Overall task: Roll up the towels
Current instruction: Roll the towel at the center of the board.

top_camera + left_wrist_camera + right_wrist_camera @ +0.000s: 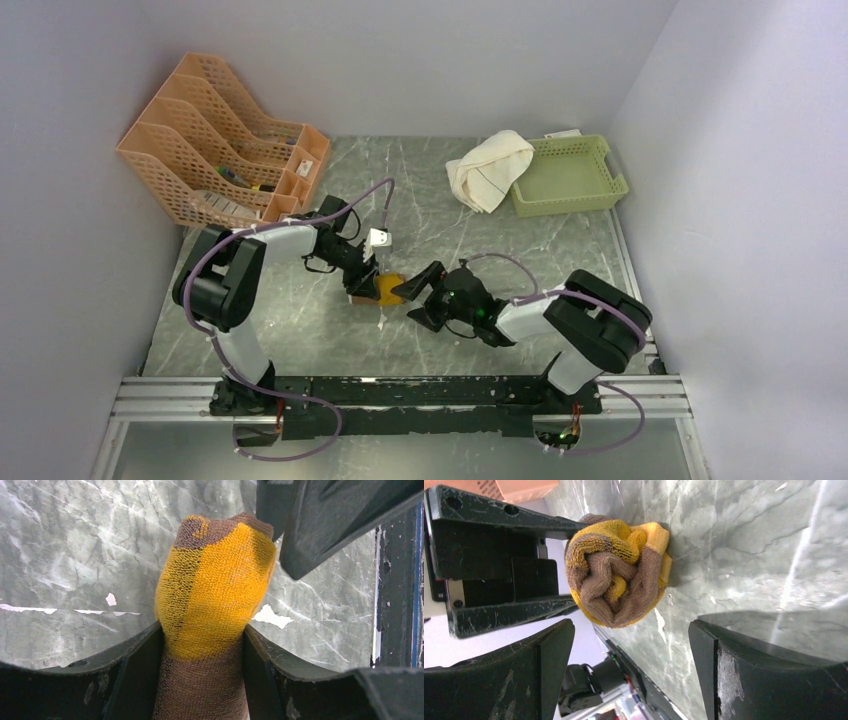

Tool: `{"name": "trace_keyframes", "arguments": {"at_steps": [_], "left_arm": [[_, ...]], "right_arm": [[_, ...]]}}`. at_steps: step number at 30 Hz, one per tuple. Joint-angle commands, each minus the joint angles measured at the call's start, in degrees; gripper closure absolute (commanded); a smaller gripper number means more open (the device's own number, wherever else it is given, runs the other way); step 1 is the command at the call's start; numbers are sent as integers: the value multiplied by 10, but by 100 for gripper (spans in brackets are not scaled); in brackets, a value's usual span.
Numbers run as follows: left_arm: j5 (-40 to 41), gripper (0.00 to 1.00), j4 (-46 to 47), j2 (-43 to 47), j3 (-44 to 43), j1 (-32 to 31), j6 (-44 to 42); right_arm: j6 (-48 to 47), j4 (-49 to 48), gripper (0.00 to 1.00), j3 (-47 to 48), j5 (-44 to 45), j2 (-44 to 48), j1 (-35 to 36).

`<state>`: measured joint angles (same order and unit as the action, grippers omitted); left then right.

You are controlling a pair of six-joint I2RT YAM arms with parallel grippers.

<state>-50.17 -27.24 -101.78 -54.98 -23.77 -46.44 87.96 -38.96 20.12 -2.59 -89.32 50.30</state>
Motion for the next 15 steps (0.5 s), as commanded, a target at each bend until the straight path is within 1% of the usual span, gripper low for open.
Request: {"name": "trace_keyframes", "arguments": {"at_steps": [1, 3, 5, 11, 15], "left_arm": [[42, 36, -36, -15, 21, 1, 1], [38, 36, -41, -16, 19, 1, -1], [34, 35, -44, -16, 18, 1, -3], [18, 35, -60, -21, 12, 1, -10], [4, 35, -71, -28, 7, 1, -17]], "right_arm": [[79, 103, 13, 17, 45, -60, 19], [115, 66, 14, 22, 45, -98, 25], [128, 61, 13, 31, 60, -121, 32], [158, 106, 14, 42, 127, -137, 39], [153, 153, 20, 59, 178, -129, 41]]}}
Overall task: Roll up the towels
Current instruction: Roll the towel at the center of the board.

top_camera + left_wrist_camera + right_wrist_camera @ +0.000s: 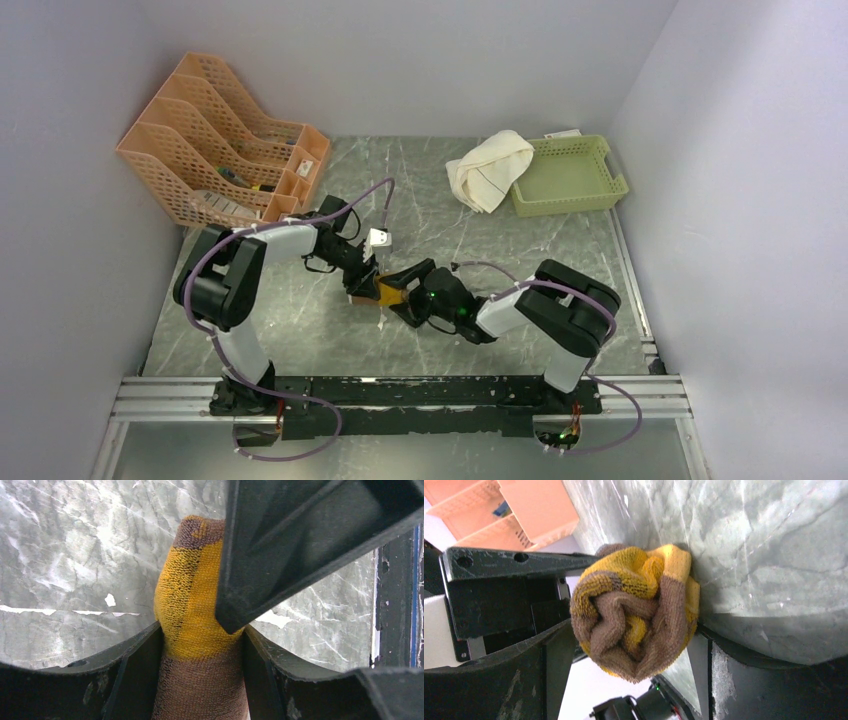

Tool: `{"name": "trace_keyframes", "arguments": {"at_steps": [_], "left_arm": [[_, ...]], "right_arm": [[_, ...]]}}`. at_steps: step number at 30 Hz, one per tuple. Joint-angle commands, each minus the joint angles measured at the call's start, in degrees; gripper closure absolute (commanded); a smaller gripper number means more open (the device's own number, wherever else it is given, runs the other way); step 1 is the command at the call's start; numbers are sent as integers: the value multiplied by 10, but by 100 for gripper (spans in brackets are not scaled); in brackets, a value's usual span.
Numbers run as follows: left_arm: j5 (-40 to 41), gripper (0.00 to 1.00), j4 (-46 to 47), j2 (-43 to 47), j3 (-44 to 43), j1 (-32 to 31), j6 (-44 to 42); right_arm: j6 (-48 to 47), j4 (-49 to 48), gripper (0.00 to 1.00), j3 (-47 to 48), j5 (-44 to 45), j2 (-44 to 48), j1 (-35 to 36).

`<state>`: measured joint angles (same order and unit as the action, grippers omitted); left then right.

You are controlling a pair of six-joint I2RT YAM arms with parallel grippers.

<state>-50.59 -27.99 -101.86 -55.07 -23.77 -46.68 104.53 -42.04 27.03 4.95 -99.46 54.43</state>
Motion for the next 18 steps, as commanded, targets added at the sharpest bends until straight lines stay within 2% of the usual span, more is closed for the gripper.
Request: {"name": "trace_keyframes", "arguments": {"at_steps": [1, 11, 14, 18], "left_arm": [[3, 35, -66, -28, 6, 0, -17], [-30, 35, -99, -46, -7, -7, -38], [-40, 35, -108, -50, -10, -9, -46], [-52, 35, -118, -55, -13, -10, -52]], "right_arm": [[-16, 194, 22, -3, 110, -29, 0], [-21, 294, 25, 65, 184, -54, 24], [-14, 317, 28, 77, 189, -60, 30], [0, 348, 48, 92, 191, -74, 37]]}}
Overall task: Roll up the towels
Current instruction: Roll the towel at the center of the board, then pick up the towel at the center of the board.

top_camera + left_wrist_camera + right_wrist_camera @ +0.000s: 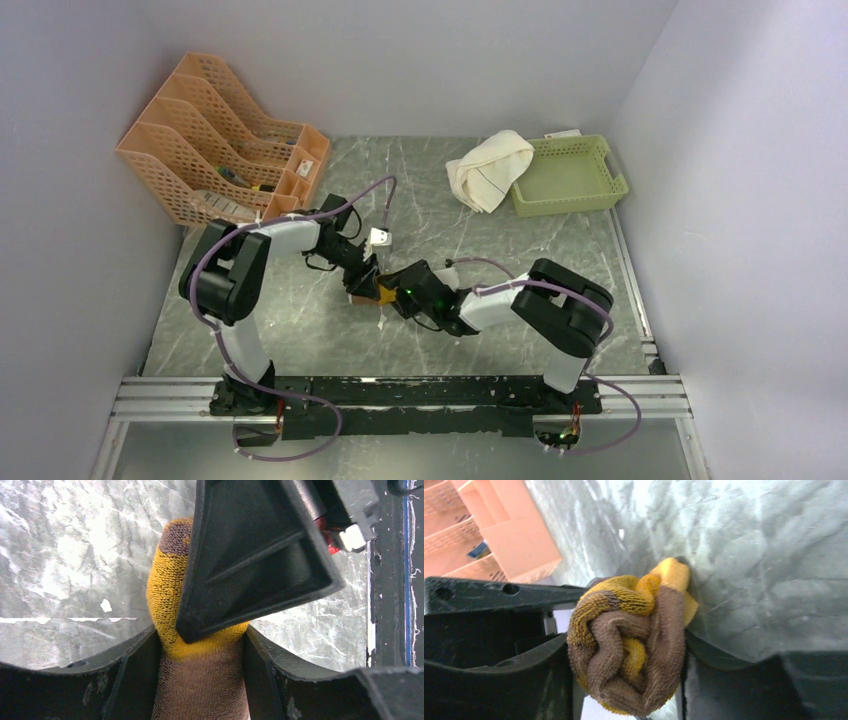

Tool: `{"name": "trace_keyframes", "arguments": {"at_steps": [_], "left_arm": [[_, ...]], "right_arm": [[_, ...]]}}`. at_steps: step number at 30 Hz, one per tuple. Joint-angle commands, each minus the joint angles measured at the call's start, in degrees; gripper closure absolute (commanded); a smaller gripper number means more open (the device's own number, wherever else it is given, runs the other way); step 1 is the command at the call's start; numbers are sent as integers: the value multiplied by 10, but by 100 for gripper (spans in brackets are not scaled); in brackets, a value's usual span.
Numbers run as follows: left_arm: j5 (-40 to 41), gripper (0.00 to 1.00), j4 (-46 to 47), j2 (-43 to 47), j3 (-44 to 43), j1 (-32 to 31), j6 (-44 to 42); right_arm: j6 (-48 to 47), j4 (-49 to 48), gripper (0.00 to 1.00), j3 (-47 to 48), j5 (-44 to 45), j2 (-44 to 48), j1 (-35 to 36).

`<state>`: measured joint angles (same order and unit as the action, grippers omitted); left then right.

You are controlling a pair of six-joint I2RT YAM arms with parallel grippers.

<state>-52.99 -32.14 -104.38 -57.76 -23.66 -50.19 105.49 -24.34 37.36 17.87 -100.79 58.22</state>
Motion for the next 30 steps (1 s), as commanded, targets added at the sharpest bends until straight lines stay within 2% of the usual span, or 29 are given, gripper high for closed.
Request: {"name": "trace_keyframes", "arguments": {"at_steps": [1, 2, 5, 9, 13, 14, 18, 23, 26, 30], "left_arm": [[-31, 35, -79, -31, 13, -12, -17], [-35, 34, -83, -33, 11, -13, -19], [-29, 33, -83, -34, 10, -15, -14], [-16, 25, -57, -7, 16, -16, 13], [-1, 13, 10, 67, 29, 8, 73], [1, 1, 28, 90, 34, 18, 87], [10, 1, 115, 191, 59, 56, 150], [68, 1, 216, 281, 95, 82, 214], [98, 1, 247, 309, 103, 85, 235], [119, 1, 253, 323, 99, 85, 249]], "right_arm": [[-7, 172, 55, -11, 60, -65, -1], [-5, 171, 62, -10, 58, -70, 0], [-15, 157, 99, -12, 45, -78, 0], [-62, 159, 100, -12, 54, -50, 0], [-164, 162, 100, -17, 101, 29, 0], [-201, 150, 100, -23, 110, 54, 0], [-306, 158, 100, -33, 139, 143, -6], [-445, 193, 100, -26, 156, 236, -41], [-567, 223, 100, 14, 159, 272, -83], [-695, 246, 100, 99, 115, 293, -183]]}}
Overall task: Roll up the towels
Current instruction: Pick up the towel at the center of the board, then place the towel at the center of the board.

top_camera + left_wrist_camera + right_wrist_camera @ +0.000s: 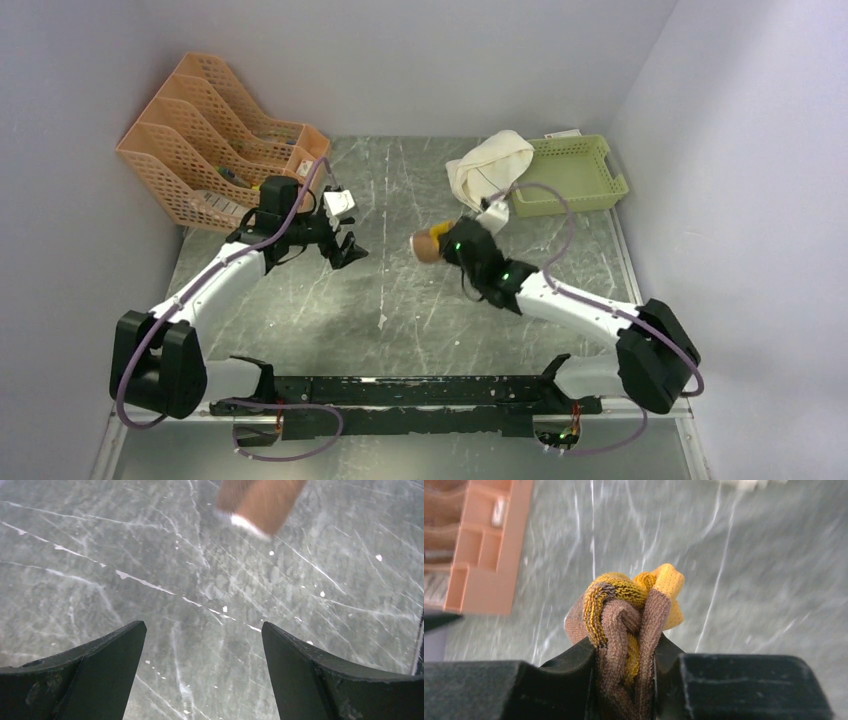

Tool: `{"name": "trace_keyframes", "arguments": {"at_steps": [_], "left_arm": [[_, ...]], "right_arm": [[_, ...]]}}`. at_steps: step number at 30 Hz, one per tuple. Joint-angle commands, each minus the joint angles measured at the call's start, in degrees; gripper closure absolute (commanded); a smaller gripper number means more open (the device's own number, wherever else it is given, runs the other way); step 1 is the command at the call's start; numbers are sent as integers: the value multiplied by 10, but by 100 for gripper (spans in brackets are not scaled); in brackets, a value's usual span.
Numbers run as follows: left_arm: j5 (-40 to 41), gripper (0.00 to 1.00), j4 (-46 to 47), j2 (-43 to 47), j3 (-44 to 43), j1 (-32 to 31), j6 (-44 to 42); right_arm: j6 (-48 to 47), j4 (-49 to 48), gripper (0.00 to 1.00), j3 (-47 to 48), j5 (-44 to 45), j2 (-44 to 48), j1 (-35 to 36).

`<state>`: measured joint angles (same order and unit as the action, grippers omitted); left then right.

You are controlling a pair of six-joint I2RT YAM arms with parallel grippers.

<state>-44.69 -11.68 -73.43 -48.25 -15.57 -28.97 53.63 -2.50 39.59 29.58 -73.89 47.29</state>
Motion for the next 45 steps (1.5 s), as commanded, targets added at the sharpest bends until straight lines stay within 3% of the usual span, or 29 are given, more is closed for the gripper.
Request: {"name": "trace_keyframes", "arguments": {"at_steps": [1, 5, 12, 18, 22, 26, 34, 39, 45], "left_arm": [[35, 1, 51, 17, 4, 4, 41], [28, 1, 63, 37, 9, 4, 53], [10, 1, 72, 46, 11, 3, 63], [3, 1, 71, 40, 11, -2, 63], [-7, 1, 71, 25, 5, -3, 64], [-15, 1, 74, 14, 5, -7, 65], [-8, 1, 66, -1, 5, -26, 55], [-11, 1, 61, -13, 1, -34, 50], [-8, 1, 60, -11, 3, -38, 46]], "right_arm": [[-203, 32, 100, 99, -6, 25, -95], [-290, 49, 100, 197, -27, 4, -182], [-355, 72, 100, 331, -94, -103, -355], [-379, 180, 100, 491, -174, -229, -480], [-441, 287, 100, 642, -170, -340, -498], [-480, 330, 100, 713, -183, -411, -510], [-584, 456, 100, 899, -107, -584, -510], [-651, 470, 100, 904, -114, -599, -496], [-712, 408, 100, 855, -98, -587, -488]]}}
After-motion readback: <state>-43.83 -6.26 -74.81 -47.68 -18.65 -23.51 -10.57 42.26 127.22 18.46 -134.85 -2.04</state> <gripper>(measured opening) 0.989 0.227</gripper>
